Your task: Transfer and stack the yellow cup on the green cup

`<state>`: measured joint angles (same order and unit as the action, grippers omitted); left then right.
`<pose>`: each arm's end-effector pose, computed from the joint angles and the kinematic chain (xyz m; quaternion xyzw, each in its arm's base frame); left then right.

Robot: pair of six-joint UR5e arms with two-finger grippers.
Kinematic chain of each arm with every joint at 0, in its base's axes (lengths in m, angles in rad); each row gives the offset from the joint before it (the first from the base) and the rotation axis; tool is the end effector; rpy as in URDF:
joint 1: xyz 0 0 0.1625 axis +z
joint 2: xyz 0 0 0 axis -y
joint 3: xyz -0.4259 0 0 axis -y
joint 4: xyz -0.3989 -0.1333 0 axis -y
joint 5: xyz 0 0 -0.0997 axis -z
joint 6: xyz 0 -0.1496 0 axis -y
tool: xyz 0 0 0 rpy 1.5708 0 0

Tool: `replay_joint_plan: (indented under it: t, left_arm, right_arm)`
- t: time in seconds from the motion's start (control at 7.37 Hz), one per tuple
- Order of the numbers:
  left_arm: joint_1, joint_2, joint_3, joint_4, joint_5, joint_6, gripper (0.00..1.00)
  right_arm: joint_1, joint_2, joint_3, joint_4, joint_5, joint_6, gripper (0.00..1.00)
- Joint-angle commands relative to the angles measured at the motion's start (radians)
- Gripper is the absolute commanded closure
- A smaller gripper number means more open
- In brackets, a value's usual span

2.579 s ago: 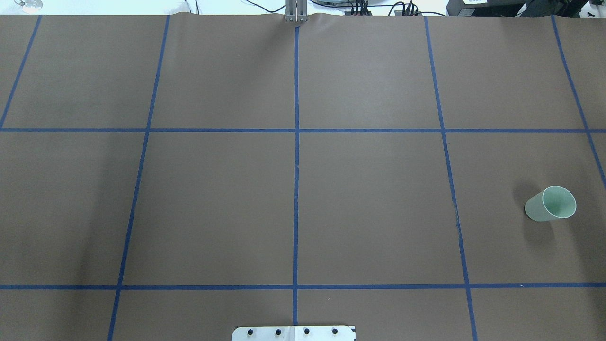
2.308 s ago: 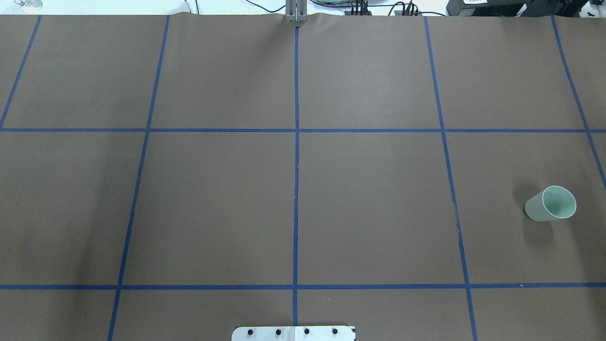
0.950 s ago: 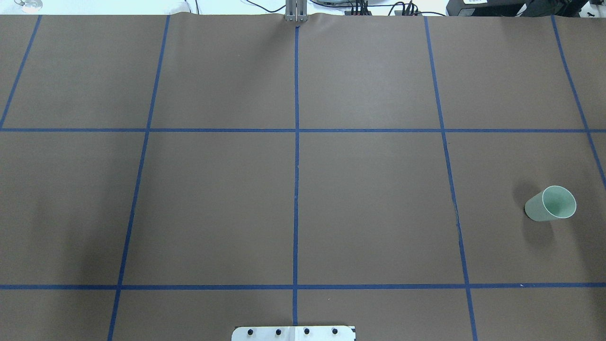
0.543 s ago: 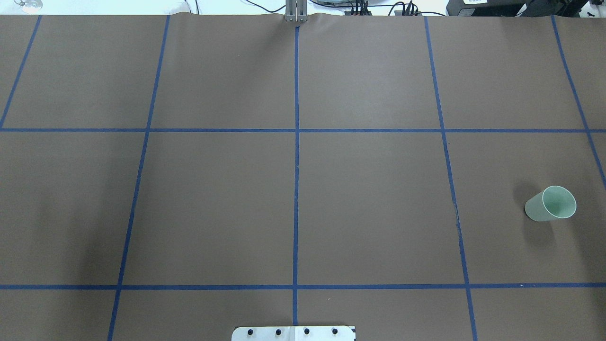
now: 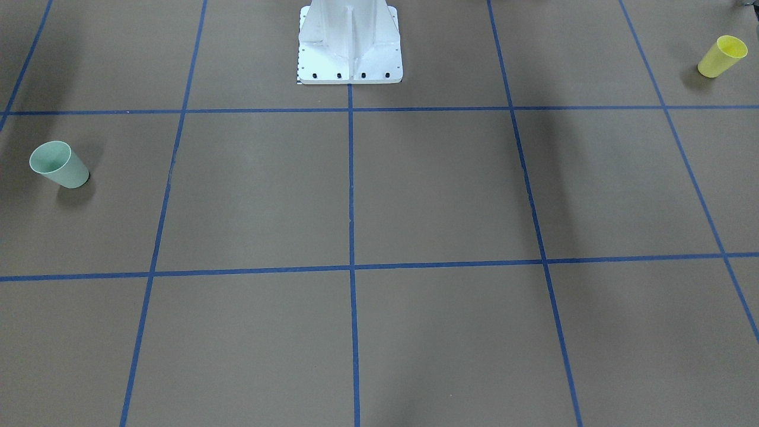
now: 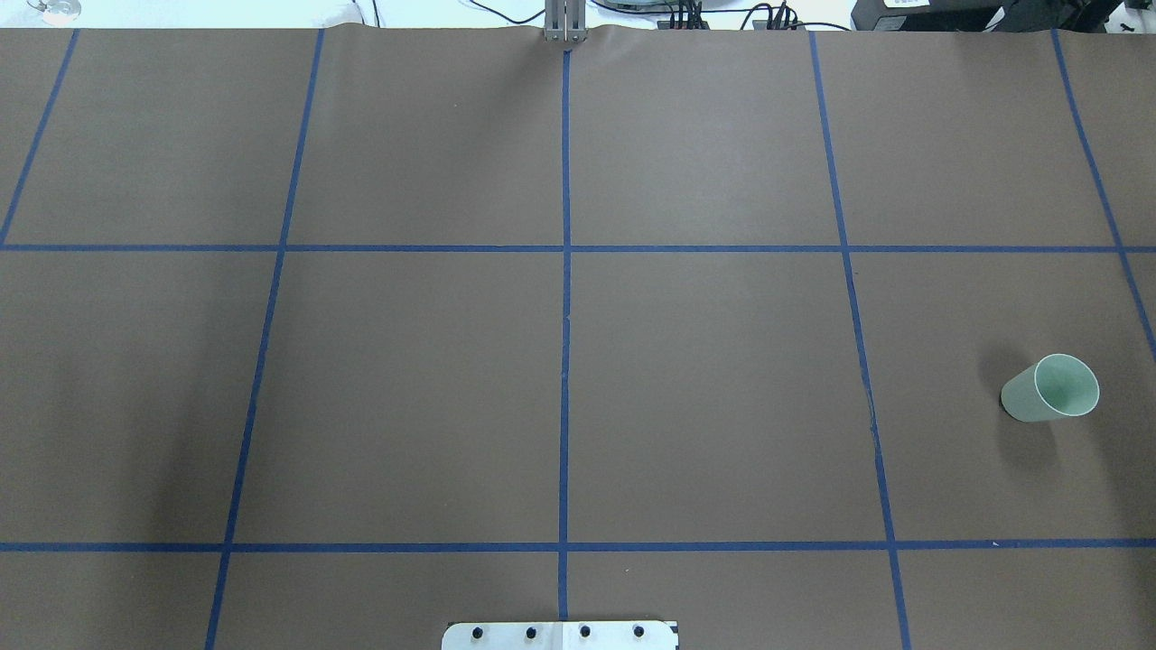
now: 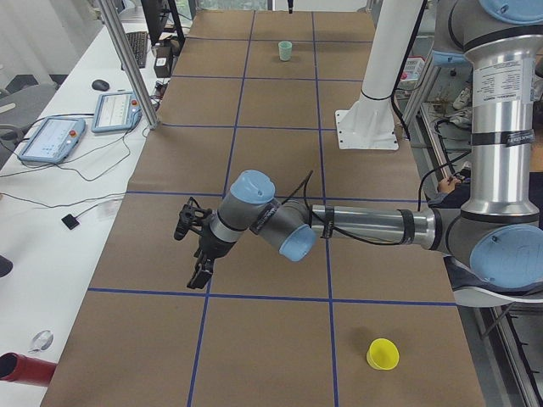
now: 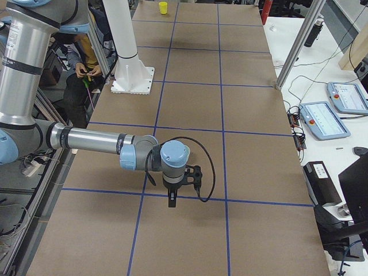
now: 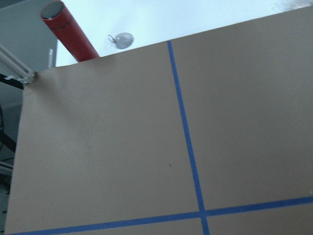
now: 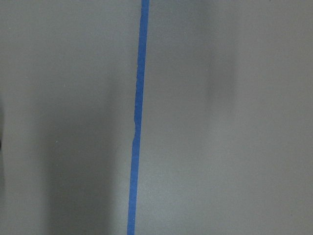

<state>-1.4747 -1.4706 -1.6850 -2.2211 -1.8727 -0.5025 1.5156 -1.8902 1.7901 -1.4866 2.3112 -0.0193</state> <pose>-0.0382 -0.5289 0.6317 0.2661 0.2309 -0.1406 0.9253 0.0124 -0.3623 0.7187 -0.0139 -0.3616 -0.0318 0.9317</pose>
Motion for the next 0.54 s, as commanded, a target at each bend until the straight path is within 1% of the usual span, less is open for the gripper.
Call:
replay_joint_plan:
  t: [0.0, 0.27, 0.41]
  left_arm:
    - [0.097, 0.053, -0.001, -0.055, 0.279, -0.227, 0.00]
    - [0.109, 0.126, -0.001, -0.039, 0.491, -0.304, 0.00]
    - [0.110, 0.162, -0.001, -0.038, 0.573, -0.364, 0.00]
  right_arm:
    - [0.000, -0.004, 0.000, 0.000, -0.001, 0.002, 0.00]
    - [0.000, -0.007, -0.003, 0.000, -0.003, 0.005, 0.00]
    - [0.000, -0.007, -0.006, 0.000, -0.001, 0.005, 0.00]
